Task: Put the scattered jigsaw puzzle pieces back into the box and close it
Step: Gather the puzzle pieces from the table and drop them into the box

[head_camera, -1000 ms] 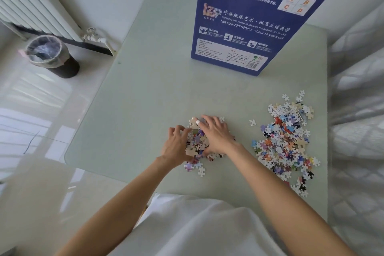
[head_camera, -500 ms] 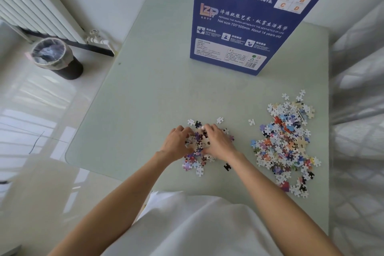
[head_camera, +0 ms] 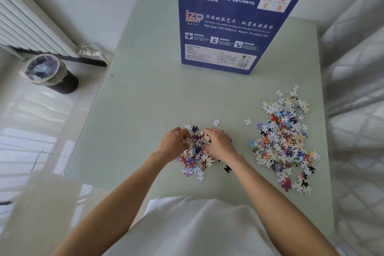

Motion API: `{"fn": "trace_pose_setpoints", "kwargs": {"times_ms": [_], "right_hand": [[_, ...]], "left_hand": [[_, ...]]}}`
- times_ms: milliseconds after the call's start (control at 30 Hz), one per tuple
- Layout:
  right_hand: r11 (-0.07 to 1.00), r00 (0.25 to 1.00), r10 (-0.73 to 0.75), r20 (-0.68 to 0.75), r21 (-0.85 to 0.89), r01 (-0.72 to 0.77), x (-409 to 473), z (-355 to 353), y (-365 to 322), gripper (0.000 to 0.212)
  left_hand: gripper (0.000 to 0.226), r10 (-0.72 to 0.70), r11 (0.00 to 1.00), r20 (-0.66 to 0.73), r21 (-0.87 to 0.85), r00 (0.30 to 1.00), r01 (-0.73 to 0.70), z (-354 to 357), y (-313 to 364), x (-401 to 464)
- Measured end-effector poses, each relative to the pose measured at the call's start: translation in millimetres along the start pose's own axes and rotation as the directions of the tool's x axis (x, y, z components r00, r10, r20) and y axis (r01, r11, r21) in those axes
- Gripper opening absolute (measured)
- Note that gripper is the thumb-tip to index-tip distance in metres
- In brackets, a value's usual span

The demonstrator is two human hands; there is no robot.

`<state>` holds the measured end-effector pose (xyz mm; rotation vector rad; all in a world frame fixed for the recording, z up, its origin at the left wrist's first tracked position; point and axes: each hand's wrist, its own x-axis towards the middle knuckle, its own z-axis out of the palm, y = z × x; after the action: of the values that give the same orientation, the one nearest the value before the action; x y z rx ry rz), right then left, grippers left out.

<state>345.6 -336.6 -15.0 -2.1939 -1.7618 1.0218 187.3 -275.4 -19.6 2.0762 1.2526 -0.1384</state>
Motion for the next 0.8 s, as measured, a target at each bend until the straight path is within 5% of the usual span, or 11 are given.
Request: {"fn": "trace_pose_setpoints", "kwargs": {"times_ms": [567,800], "right_hand": [[0.998,0.997,-0.040,-0.072,-0.048,0.037,-13,-48,16,0.039],[0.995,0.967,-0.087,-0.239,0.029,0.097,-33,-132,-7,0.033]], "left_hand": [[0.011,0.021,0.996,-0.144,-0.079,0.989,-0.033,-34,4,-2],[0.016,0.155,0.976,-0.258,-0.108,0.954,-0.188,-82,41,6]]}}
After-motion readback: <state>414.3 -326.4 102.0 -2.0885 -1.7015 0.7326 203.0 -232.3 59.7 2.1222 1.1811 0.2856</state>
